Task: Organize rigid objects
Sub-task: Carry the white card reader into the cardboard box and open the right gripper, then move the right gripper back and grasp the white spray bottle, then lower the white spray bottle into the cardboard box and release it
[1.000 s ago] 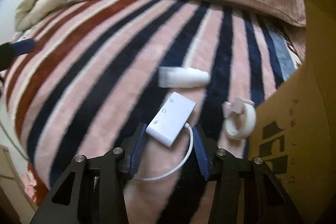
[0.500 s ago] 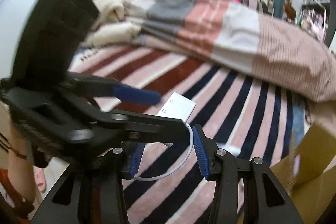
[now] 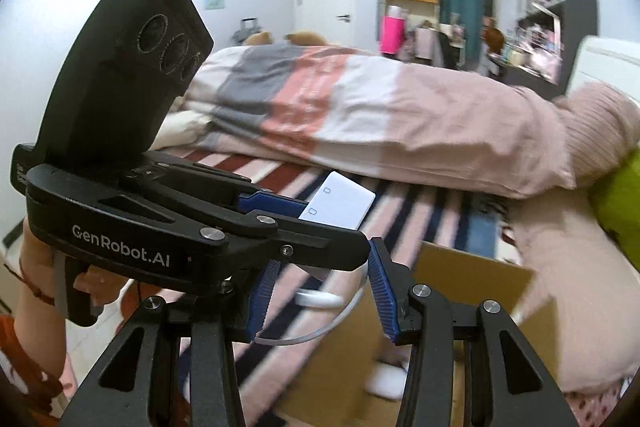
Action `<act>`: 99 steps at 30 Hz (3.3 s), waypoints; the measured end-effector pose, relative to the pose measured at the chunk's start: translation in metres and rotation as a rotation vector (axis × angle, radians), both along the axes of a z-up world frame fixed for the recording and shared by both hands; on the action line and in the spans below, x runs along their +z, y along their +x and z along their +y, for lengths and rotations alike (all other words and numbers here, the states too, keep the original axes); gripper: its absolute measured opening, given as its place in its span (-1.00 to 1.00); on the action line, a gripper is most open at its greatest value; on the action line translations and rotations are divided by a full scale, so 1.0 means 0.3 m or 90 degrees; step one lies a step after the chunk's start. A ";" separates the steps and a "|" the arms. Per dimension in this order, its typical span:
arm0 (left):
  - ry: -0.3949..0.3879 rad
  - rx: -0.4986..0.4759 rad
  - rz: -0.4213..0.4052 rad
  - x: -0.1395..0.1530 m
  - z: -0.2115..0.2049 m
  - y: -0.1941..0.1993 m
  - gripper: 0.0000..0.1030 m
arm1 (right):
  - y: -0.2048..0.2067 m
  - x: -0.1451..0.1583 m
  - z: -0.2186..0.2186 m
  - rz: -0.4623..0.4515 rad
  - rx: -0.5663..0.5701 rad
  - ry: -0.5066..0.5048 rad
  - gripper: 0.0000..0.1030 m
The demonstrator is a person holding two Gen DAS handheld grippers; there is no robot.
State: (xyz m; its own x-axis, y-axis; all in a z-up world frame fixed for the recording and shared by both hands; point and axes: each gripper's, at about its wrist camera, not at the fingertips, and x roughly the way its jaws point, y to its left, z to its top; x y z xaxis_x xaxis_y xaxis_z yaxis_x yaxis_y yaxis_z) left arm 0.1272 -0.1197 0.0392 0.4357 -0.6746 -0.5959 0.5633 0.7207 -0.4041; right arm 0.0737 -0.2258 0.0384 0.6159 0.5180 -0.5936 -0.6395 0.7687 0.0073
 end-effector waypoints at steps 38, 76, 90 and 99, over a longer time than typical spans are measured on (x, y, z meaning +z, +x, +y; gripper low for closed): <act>0.090 0.270 -0.038 -0.115 0.562 -0.176 0.57 | -0.092 -0.092 0.350 0.118 0.115 -0.053 0.09; 0.004 0.187 0.036 -0.284 0.563 -0.202 0.57 | -0.029 -0.369 0.511 0.053 0.085 -0.109 0.13; 0.004 0.009 0.000 -0.076 0.091 -0.077 -0.54 | -0.064 -0.099 0.164 -0.069 0.028 -0.056 0.13; 0.060 -0.093 0.076 -0.121 -0.217 0.074 -0.54 | 0.050 -0.105 -0.110 0.019 -0.063 -0.074 0.13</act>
State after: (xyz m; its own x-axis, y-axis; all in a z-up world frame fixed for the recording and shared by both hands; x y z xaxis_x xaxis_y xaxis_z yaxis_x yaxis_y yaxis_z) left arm 0.1495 -0.1849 0.0030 0.2598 -0.6646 -0.7006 0.6167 0.6725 -0.4092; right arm 0.0887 -0.2588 0.0067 0.6419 0.3826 -0.6645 -0.5612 0.8249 -0.0671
